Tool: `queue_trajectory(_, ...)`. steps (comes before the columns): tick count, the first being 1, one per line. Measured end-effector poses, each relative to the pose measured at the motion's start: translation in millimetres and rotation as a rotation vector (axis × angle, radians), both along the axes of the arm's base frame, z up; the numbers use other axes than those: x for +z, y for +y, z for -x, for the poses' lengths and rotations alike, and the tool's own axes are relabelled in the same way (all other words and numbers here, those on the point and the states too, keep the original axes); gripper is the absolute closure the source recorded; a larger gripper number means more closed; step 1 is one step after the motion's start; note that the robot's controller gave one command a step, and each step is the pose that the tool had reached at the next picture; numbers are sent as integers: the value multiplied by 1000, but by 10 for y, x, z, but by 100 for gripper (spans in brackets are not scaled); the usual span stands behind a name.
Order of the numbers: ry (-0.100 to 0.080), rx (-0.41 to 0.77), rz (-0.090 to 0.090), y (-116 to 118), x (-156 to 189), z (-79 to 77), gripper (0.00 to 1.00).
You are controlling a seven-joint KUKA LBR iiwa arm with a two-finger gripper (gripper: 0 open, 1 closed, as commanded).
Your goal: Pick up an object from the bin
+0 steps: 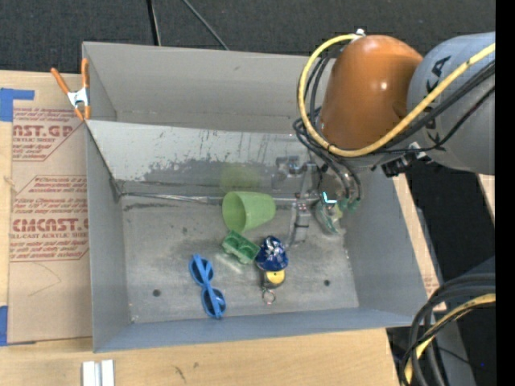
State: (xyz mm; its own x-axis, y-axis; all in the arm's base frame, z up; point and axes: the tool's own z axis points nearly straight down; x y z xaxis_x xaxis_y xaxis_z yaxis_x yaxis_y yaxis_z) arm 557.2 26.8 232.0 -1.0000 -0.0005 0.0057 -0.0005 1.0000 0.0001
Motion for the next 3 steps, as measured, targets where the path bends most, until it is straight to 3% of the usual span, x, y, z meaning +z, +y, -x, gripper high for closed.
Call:
queue_trajectory(1,2,165,-1,3,-1263,589,0)
queue_trajectory(2,-7,229,1,-540,-1640,214,0)
queue_trajectory(3,-6,231,-1,-510,-1626,220,100)
